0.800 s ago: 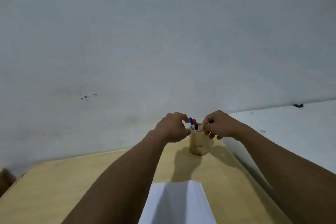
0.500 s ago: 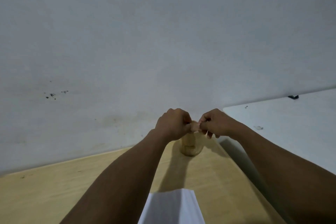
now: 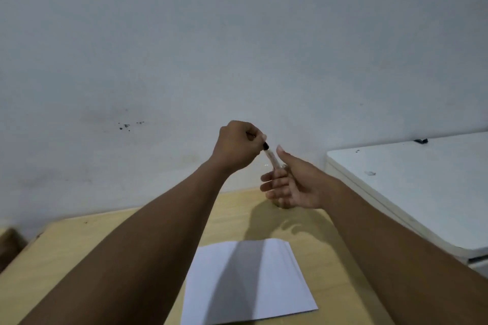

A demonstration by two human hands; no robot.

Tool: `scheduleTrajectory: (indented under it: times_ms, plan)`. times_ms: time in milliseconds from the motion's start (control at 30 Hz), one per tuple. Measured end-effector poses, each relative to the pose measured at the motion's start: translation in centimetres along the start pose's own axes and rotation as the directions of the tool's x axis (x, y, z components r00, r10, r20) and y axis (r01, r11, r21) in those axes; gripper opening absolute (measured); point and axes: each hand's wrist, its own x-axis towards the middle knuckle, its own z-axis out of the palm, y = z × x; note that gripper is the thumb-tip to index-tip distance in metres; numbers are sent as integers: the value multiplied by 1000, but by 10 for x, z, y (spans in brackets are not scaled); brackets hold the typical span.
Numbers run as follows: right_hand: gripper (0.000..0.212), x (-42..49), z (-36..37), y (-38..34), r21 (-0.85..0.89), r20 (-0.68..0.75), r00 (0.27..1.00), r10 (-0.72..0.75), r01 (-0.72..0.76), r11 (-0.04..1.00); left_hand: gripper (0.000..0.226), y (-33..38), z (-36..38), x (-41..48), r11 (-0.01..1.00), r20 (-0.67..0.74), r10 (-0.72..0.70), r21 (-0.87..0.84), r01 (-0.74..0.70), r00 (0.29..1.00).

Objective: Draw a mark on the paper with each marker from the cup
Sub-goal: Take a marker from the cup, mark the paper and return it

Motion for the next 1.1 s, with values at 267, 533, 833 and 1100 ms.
scheduleTrajectory:
  times_ms: [267,533,833,1100]
  plan:
    - [32,27,109,51,707,-158,984,-87,175,686,18,-63,-48,-75,926,-3,-252,-293,240,968]
    - [23,38,141,74,413,-30,980,-199,194,890,16,-127,-68,-133,701,40,-474,-587,405,879]
    - [21,35,88,52,167,35,965,-260,251,954,9,-204,-89,-178,866,26,-499,-18,500,866]
    - [14,48,138,128,-65,-158,946,-285,278,958,12,-196,-68,-177,878,251,-435,329,347,865]
